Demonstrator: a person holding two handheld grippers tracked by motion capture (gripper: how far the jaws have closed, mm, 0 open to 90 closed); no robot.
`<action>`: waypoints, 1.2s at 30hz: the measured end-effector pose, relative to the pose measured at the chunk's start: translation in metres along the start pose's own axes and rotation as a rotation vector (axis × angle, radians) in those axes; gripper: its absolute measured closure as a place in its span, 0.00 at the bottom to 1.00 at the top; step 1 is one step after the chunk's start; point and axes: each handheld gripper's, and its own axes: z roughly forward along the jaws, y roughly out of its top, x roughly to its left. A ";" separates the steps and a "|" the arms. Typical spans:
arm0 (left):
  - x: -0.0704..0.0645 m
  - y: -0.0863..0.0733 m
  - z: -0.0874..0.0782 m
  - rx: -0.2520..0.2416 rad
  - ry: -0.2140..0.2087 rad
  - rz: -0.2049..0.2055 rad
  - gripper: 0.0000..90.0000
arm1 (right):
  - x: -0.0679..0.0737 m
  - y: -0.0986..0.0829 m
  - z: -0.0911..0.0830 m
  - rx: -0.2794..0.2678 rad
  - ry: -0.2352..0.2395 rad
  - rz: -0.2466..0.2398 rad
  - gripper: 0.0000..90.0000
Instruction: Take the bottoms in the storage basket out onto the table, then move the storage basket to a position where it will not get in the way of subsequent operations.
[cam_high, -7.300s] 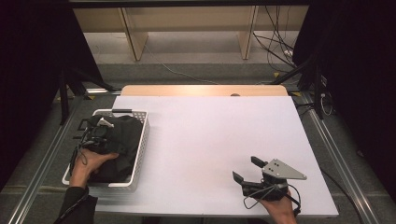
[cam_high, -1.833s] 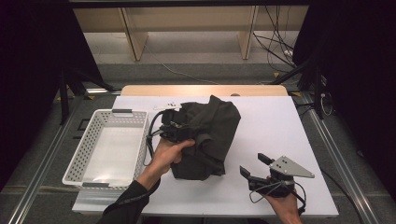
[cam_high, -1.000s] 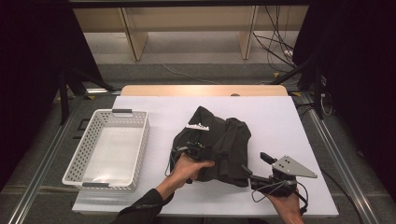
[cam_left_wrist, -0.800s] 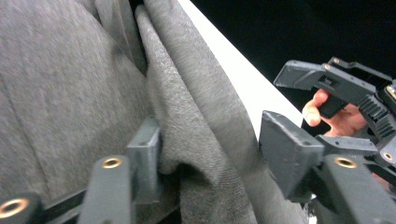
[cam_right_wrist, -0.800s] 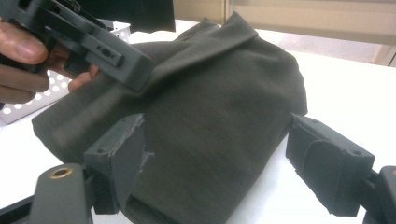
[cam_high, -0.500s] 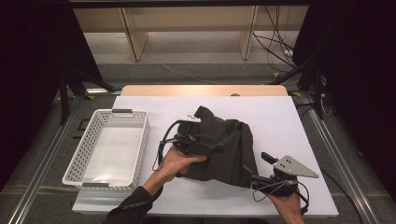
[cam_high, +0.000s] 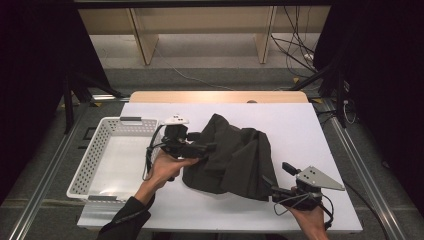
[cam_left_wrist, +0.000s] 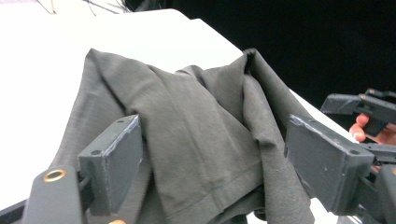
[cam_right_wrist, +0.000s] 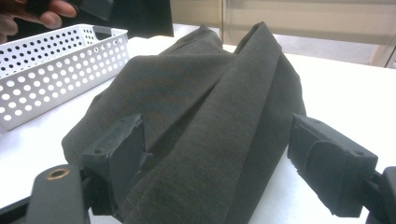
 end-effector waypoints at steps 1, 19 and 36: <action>0.003 0.000 -0.004 -0.014 0.013 0.002 0.21 | 0.000 0.000 0.000 0.001 0.003 0.001 0.22; 0.072 -0.013 -0.072 -0.125 0.224 -0.059 0.20 | -0.004 0.001 -0.003 -0.008 0.030 0.017 0.17; 0.113 -0.032 -0.104 -0.060 0.472 -0.073 0.11 | -0.002 0.002 0.003 0.002 0.029 -0.001 0.17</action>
